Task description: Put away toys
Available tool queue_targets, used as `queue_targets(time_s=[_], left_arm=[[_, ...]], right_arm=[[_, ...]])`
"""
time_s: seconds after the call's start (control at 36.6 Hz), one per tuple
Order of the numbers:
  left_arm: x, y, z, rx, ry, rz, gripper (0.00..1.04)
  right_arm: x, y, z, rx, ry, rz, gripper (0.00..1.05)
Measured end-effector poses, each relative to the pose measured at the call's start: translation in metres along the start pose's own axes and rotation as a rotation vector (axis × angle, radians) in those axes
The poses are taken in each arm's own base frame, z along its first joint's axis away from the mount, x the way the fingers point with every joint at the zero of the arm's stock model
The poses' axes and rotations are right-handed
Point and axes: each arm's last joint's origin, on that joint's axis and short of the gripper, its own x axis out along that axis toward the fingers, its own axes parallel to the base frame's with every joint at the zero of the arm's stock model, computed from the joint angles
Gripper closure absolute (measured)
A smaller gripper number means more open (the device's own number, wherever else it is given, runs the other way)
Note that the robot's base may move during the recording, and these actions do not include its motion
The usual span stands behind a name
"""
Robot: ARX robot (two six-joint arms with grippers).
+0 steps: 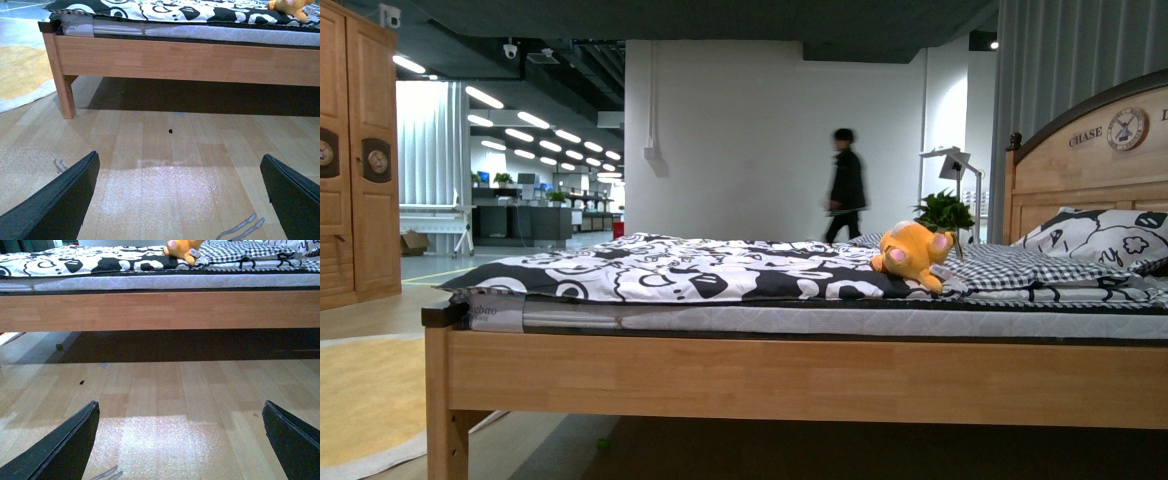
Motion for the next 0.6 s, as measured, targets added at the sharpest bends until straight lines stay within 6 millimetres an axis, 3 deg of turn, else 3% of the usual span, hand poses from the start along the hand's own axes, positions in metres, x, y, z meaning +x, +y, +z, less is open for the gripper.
queue_targets(time_s=[0.6], left_arm=[[0.0000, 0.0000, -0.0001, 0.000, 0.001, 0.000, 0.06]], right_arm=[[0.0000, 0.0000, 0.0000, 0.000, 0.000, 0.000, 0.06]])
